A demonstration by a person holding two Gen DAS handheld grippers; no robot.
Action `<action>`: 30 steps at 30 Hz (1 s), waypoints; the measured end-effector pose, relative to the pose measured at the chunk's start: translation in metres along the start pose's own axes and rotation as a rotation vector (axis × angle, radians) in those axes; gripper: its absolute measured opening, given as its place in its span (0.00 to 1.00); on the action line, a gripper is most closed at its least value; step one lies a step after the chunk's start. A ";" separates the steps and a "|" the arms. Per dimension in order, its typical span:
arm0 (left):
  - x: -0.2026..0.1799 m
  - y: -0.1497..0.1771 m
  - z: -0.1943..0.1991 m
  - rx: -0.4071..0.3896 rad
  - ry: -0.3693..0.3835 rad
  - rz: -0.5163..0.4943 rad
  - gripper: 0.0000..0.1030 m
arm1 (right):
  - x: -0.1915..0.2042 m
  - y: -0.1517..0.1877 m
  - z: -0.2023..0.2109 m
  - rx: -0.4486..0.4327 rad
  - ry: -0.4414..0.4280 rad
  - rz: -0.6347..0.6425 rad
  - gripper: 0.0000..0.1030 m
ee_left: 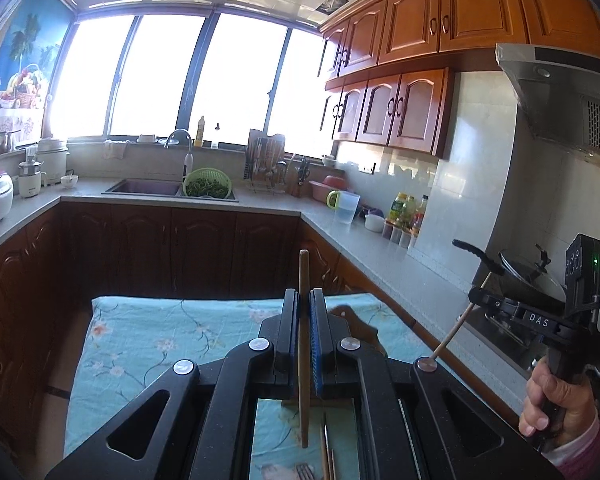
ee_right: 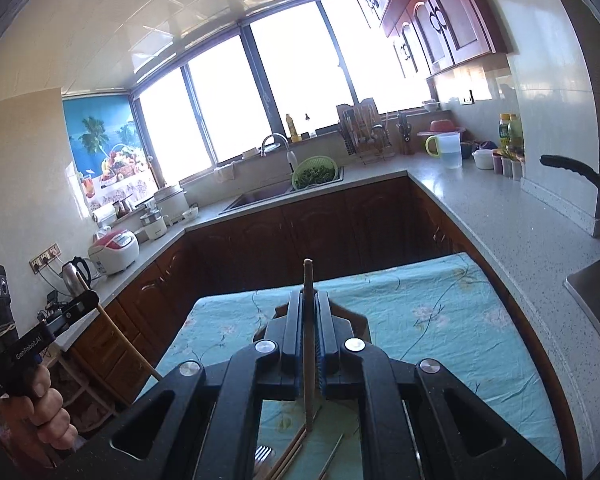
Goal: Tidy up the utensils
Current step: 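Lift both chopsticks upright, lower them into the wooden holder, open both grippers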
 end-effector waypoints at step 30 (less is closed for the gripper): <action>-0.011 0.082 -0.290 0.111 -0.079 0.134 0.05 | -0.093 0.038 -0.115 0.036 0.081 -0.123 0.06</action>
Point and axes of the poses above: each gripper's, at about its wrist camera, not at the fingertips, and z roughly against the way its jaws point, x to its left, y to its underside, the point moved 9 cm from there along -z, roughly the way its jaws point, and after that the axes turned 12 degrees about -y, right-handed, at the moved point
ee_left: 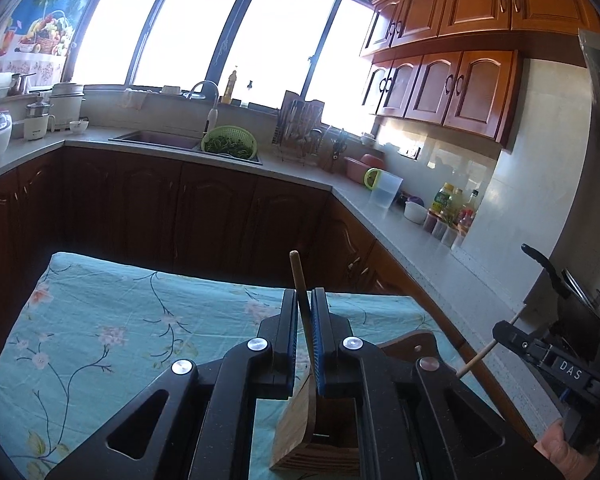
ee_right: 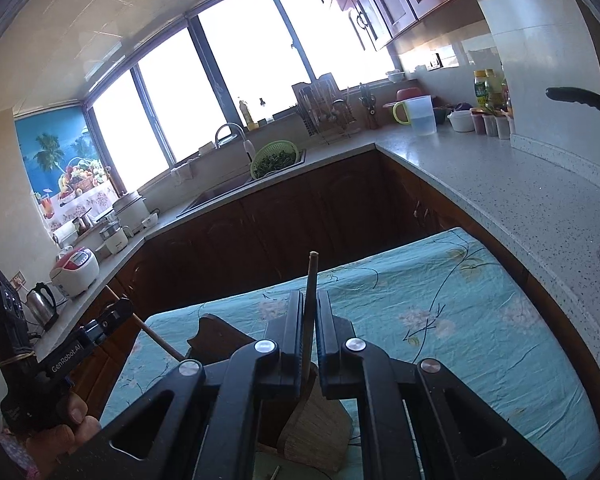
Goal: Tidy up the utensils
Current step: 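Lift both chopsticks upright, lower them into the wooden holder, open both grippers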
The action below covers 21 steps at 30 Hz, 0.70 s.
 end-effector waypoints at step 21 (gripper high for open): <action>0.053 -0.001 0.101 -0.058 -0.054 0.074 0.85 | 0.013 -0.005 0.065 -0.124 -0.067 -0.054 0.94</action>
Point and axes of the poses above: each gripper's, at about its wrist camera, not at the fingertips, and z roughly against the way its jaws point, x to its left, y to its underside, the point moved 9 cm from there along -z, roughly the way its jaws point, and after that the axes turned 12 degrees about -y, right-handed, at the moved point
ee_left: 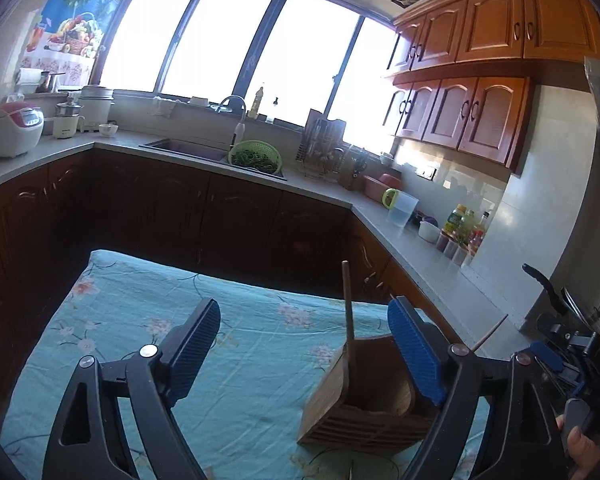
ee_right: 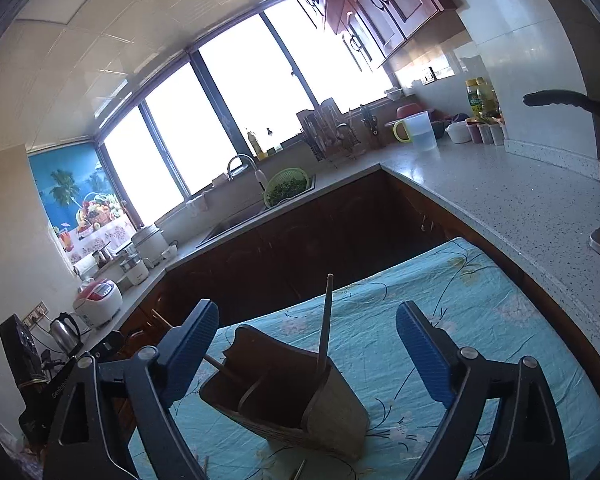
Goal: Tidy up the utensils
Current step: 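Lift both chopsticks upright, lower them into the wooden holder, open both grippers, then grasp a bamboo chopstick with the left gripper while the right grasps a thin metal chopstick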
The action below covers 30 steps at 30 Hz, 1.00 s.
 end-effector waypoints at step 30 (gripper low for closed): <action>0.099 0.135 0.094 0.328 -0.203 0.026 0.87 | -0.002 0.184 0.035 0.330 0.128 -0.007 0.94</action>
Point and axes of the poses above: each gripper's, at about its wrist camera, not at the fingertips, and z roughly against the way its jaws point, x to its left, y to its underside, the point moved 9 cm from there along -z, roughly the way its jaws point, and after that the axes turned 12 degrees about -y, right-handed, at the moved point
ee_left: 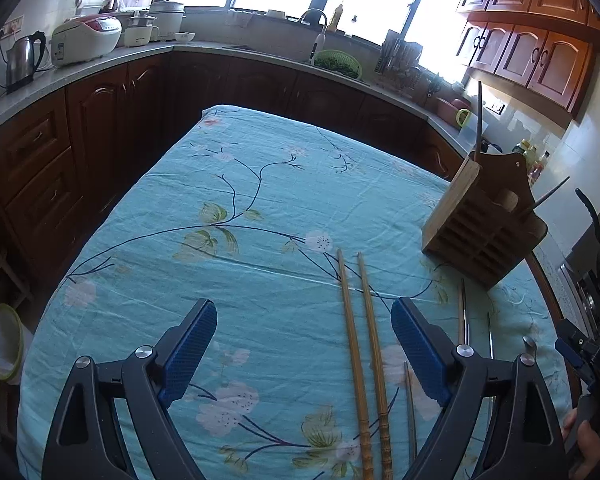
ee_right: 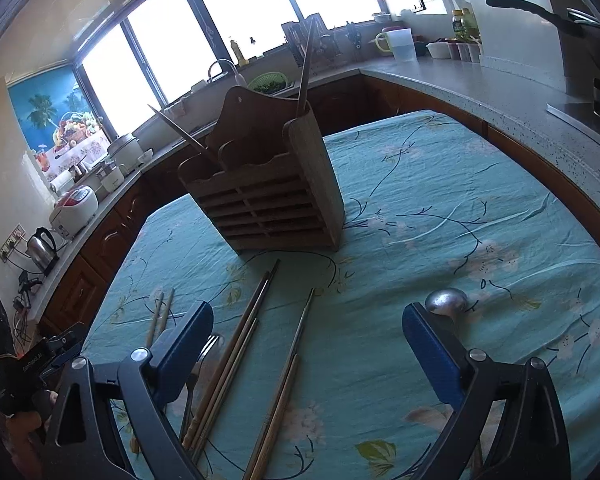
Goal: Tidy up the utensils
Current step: 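Grasp a bamboo chopstick with the left gripper while the right grasps a thin metal chopstick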
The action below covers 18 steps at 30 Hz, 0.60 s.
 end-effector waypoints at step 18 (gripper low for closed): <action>-0.039 -0.009 -0.071 0.131 -0.039 -0.129 0.52 | 0.009 0.004 -0.080 0.165 0.016 0.028 0.41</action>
Point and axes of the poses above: each gripper's, at about its wrist camera, not at the fingertips, and z roughly against the way its jaws point, x to its left, y to its underside, the point moved 9 cm from there along -z, roughly the way its jaws point, and after that the axes turned 12 degrees about -y, right-handed, at the moved point
